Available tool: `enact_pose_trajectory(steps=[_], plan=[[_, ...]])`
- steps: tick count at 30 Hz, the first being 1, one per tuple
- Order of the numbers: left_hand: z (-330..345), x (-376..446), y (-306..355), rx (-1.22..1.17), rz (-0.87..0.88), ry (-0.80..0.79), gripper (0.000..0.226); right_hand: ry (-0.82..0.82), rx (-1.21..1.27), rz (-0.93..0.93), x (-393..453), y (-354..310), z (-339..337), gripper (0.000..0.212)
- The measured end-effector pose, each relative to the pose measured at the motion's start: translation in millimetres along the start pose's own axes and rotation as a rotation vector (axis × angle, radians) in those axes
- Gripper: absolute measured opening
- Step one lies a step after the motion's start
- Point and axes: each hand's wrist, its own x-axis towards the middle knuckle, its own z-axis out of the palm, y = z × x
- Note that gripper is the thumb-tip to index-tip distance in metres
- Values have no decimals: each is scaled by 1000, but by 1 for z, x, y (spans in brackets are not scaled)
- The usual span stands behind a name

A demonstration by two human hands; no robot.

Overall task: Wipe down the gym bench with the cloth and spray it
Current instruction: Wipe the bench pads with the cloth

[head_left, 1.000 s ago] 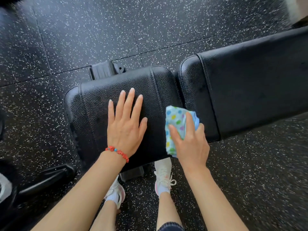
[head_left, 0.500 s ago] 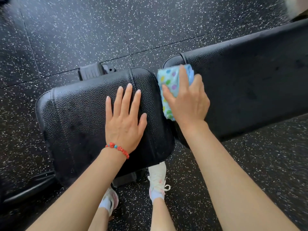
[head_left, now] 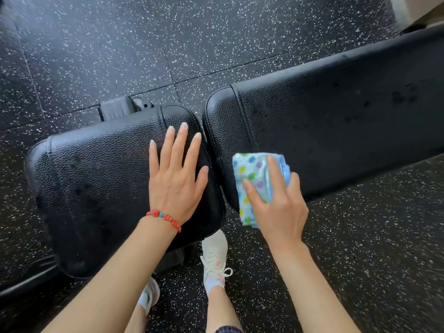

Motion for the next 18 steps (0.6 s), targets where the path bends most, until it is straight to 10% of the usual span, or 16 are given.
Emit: enact_pose_trajectory(steps=[18], plan=[[16,15,29,68,70,-83,57,64,-74,4,69,11,14,56]])
